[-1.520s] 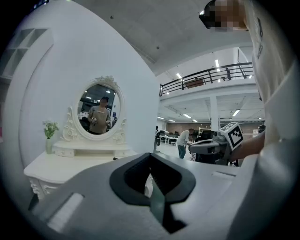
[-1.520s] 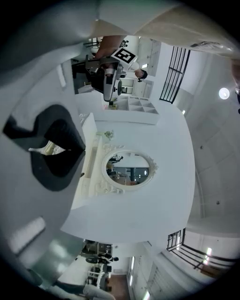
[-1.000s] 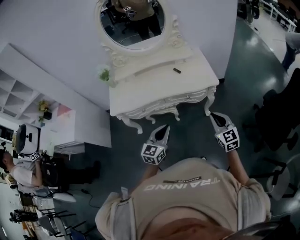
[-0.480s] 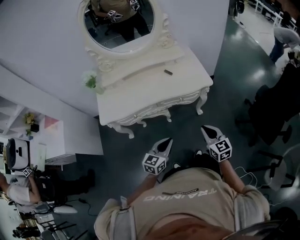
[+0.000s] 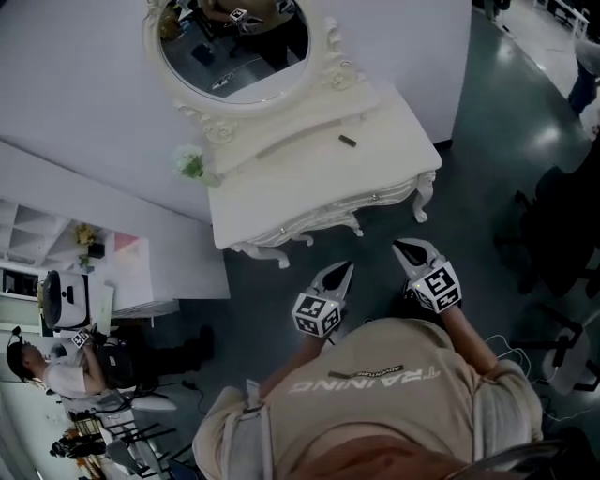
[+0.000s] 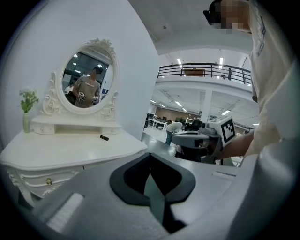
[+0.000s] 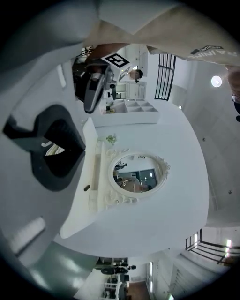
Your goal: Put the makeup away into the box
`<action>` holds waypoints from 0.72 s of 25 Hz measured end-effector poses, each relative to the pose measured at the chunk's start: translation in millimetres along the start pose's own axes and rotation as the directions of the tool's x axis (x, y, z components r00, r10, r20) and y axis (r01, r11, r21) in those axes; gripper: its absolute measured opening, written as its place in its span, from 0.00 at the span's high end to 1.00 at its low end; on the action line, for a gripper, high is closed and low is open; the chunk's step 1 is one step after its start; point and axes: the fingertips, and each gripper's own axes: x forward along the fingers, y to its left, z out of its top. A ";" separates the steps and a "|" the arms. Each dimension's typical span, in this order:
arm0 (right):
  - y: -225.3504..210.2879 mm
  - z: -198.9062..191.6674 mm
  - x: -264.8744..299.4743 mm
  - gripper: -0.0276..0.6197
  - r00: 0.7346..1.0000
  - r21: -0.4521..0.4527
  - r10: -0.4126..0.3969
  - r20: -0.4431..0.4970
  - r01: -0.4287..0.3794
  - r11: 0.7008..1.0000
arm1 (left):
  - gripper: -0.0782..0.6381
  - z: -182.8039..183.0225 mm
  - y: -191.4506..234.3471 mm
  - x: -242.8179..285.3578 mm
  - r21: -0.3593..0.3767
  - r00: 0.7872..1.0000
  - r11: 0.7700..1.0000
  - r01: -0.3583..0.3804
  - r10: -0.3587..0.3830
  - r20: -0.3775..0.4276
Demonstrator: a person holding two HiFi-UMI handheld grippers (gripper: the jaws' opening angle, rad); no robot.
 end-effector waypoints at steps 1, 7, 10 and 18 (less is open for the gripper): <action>-8.5 -5.3 -1.0 0.95 1.000 0.007 0.012 -0.003 -0.012 1.000 | 0.88 8.5 -0.5 9.8 0.003 1.000 1.000 -0.010 0.010 0.002; -84.5 -28.8 8.7 0.95 0.999 0.173 0.025 0.027 -0.030 0.984 | 0.88 49.1 10.3 62.5 -0.032 0.993 0.993 -0.109 0.111 0.046; -108.6 -21.5 19.4 0.95 0.996 0.105 0.077 0.040 -0.081 0.991 | 0.88 51.4 13.3 76.5 -0.046 0.984 0.985 -0.165 0.167 0.054; -145.6 -6.4 30.4 0.95 0.985 0.040 0.160 0.062 -0.162 0.986 | 0.88 47.5 31.2 105.1 -0.073 0.961 0.962 -0.264 0.269 0.067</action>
